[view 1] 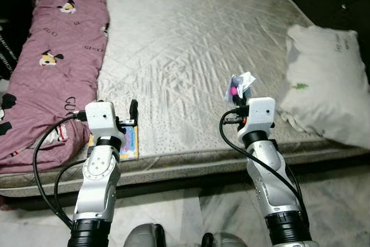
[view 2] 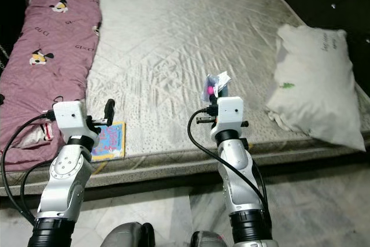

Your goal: Clean up the room

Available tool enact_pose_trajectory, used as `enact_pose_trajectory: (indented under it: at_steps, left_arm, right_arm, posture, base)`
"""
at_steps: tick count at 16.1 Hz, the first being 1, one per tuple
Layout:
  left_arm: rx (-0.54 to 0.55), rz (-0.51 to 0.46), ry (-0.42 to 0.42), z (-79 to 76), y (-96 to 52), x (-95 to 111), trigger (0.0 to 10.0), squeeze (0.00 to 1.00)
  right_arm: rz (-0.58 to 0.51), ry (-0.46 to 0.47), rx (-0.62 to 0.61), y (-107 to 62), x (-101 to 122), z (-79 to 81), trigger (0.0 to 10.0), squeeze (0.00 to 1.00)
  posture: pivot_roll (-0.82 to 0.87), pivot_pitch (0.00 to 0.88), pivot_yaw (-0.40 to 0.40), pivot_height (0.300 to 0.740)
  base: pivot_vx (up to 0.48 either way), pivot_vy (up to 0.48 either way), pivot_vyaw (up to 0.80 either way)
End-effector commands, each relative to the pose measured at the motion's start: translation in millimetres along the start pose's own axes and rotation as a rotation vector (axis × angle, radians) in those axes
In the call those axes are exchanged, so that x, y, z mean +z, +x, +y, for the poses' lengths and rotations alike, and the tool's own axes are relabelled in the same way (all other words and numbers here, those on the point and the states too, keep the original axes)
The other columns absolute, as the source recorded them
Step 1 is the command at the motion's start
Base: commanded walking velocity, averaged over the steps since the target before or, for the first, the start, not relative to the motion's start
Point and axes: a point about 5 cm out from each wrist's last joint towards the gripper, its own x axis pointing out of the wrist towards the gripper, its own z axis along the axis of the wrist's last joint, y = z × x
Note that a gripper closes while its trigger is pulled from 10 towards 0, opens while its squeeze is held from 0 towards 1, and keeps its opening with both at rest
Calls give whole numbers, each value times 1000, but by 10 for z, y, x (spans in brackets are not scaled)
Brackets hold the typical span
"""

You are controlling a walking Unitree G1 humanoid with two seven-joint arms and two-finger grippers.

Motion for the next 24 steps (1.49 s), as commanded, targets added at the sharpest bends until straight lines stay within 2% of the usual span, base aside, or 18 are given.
enact_pose_trajectory:
  at_steps: [1, 5, 8, 11, 24]
  left_arm:
    - [-4, -12, -2, 7, 4, 36, 10000, 0]
    - [3, -9, -4, 11, 4, 32, 10000, 0]
    - [51, 10, -9, 24, 10, 8, 10000, 0]
    - [47, 16, -21, 25, 12, -3, 10000, 0]
    - [33, 20, -26, -1, 16, -11, 10000, 0]
  right_arm:
    - [-5, 2, 1, 11, 9, -3, 10000, 0]
    - [-1, -1, 0, 7, -6, -8, 10000, 0]
    - [5, -5, -2, -2, -23, -25, 10000, 0]
    - [7, -6, -1, -6, -34, -33, 10000, 0]
    - [19, -26, 22, 1, -60, -8, 10000, 0]
  posture:
    - [32, 95, 12, 740]
    - [31, 97, 12, 740]
    - [30, 99, 12, 740]
    - [32, 98, 11, 740]
    - [34, 89, 7, 740]
  base:
    - [356, 0, 0]
    - [326, 0, 0]
    - [0, 0, 0]
    - [0, 0, 0]
    - [0, 466, 0]
